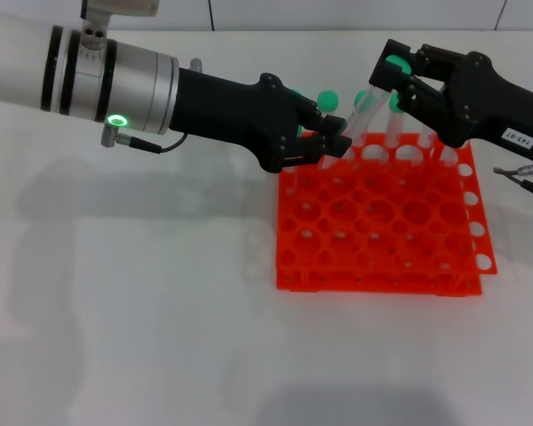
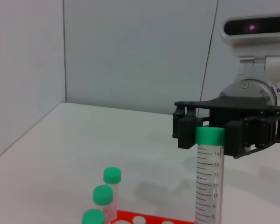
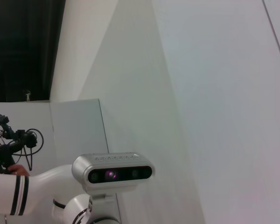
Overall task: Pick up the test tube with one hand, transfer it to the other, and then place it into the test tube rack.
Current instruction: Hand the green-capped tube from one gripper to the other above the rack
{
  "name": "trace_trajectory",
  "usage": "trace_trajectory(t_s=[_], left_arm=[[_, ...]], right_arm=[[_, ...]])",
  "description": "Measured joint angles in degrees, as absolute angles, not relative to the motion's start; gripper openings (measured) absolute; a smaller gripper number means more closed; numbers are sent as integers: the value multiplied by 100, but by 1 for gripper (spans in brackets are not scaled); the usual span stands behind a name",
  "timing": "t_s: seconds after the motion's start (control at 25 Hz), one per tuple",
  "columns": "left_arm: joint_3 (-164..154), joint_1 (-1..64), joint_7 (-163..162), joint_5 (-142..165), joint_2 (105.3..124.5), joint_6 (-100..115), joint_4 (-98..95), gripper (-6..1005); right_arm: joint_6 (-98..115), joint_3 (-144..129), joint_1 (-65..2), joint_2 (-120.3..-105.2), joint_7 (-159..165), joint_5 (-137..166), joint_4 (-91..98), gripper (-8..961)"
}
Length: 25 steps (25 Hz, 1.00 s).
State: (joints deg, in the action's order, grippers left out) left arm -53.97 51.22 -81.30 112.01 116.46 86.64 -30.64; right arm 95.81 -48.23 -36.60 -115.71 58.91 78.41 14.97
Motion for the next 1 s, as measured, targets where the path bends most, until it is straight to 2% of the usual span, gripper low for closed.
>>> trace_trajectory(t_s=[0.04,0.24,0.56,0.68,0.88,1.0], left_arm=[[-5397,5110,-8131,11202,11660,8665,-3113,185],[-5409,5025,-8264,11209,11744,8677,-3378,194],[-5488,4705,-8820,11198,11910,8675,-4055,276],[-5572,4653,-9005,11198,11911,8703,-4112,307],[-5726,4511,-9529,11199,11901,8822,-4529,544],[-5821,4207,-10135,11233,11887,9014,-5367,632]], right_arm=[[9581,-4823,-3664,-11570,5891,7831,1497,297],[9583,-4823,-3665,-11571,5915,7826,1515,265],[9570,-4828,-3665,-11563,6007,7866,1549,265],[9570,-4820,-3666,-11564,6029,7864,1558,266],[9570,-4800,-3673,-11552,6030,7858,1561,266],[9522,-4801,-3678,-11540,6036,7856,1581,266]])
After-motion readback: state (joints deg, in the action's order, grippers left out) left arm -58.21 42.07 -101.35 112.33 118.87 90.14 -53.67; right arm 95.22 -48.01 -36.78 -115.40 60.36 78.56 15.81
